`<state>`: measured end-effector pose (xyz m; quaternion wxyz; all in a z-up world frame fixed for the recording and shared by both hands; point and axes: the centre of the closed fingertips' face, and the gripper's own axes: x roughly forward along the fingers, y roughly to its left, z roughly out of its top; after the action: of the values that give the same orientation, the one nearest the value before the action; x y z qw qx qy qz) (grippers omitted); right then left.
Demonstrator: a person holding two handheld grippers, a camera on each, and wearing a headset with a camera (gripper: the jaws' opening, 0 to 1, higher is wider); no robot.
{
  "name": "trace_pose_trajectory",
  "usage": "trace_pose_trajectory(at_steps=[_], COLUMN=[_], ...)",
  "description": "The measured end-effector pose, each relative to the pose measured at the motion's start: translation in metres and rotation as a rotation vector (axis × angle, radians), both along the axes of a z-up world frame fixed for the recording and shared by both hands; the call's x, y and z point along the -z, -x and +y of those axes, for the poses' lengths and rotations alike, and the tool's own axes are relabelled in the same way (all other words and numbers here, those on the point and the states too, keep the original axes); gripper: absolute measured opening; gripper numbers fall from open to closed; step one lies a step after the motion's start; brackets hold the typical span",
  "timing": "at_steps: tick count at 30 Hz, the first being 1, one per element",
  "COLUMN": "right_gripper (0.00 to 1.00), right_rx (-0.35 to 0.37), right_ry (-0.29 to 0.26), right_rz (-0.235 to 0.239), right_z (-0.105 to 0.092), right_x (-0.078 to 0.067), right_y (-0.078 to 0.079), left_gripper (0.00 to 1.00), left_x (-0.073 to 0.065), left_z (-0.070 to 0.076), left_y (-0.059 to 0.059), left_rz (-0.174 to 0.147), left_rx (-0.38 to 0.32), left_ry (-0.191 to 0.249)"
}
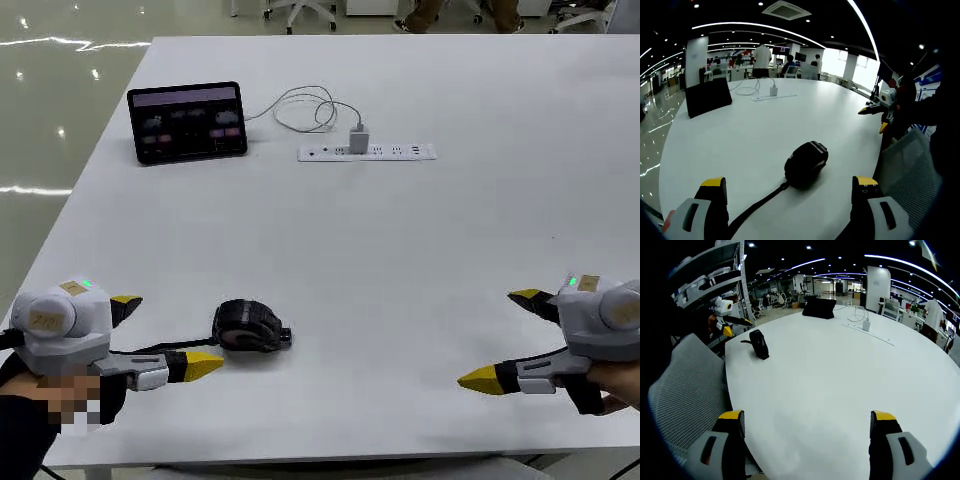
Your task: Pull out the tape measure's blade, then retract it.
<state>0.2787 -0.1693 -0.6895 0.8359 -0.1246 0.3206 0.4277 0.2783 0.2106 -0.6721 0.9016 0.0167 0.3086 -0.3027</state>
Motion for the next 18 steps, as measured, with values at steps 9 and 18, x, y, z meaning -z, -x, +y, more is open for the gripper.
trace_pose_trajectory(at_steps=[9,18], right_gripper=[1.00,1.00], right_rx=[0.031,0.032], right_ry=[-0.005,-0.001], right_rz=[0.010,0.012], right_z=[-0.009,-0.011], right_x=[0.002,0.002], right_y=[0.005,0.004], left_gripper=[1.00,1.00], left_x=[0.004,0.002], left_z=[0.008,0.014], left_y=[0.005,0.006], left_rz=[0.039,0.038], left_rx=[-0.026,-0.027], left_ry=[0.000,-0.011])
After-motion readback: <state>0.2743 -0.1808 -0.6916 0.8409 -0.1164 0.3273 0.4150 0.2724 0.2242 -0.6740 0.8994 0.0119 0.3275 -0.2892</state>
